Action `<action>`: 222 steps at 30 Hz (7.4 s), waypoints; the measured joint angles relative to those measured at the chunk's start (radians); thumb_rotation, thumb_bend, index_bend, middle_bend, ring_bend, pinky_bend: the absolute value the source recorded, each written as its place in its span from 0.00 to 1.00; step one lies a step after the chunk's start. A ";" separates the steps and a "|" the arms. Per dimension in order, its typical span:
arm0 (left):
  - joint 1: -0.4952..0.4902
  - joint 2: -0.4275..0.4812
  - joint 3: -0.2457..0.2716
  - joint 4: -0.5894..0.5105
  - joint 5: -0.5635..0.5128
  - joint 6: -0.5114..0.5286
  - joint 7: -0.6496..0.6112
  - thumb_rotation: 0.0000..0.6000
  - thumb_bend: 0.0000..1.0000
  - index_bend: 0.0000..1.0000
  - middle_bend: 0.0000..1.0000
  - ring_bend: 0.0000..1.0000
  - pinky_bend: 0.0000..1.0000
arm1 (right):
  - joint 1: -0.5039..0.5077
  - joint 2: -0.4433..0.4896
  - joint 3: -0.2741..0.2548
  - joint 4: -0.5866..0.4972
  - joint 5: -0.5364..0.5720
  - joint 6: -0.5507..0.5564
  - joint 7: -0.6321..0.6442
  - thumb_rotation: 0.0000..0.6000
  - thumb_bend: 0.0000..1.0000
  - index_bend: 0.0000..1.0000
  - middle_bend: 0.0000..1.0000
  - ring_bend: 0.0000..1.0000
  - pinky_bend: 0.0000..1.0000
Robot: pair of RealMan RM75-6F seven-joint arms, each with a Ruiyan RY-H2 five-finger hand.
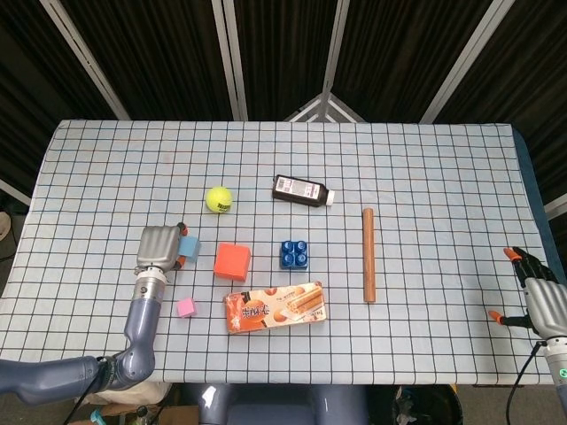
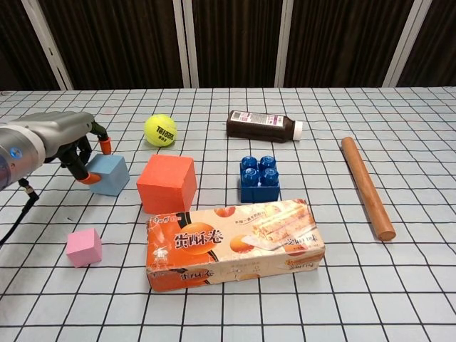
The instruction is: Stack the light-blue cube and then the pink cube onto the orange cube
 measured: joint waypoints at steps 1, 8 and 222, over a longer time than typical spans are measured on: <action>0.001 0.007 -0.003 -0.013 -0.002 0.002 -0.002 1.00 0.35 0.44 0.75 0.70 0.79 | 0.000 0.000 0.000 0.000 0.000 0.001 -0.001 1.00 0.07 0.00 0.04 0.05 0.14; 0.000 0.071 -0.025 -0.146 -0.023 0.029 0.002 1.00 0.35 0.44 0.75 0.70 0.79 | -0.002 0.001 0.000 -0.003 -0.003 0.005 0.001 1.00 0.07 0.00 0.04 0.05 0.14; -0.212 -0.183 -0.053 -0.274 -0.072 0.428 0.329 1.00 0.35 0.48 0.77 0.74 0.82 | -0.036 0.027 0.009 0.038 -0.030 0.046 0.135 1.00 0.07 0.00 0.04 0.05 0.14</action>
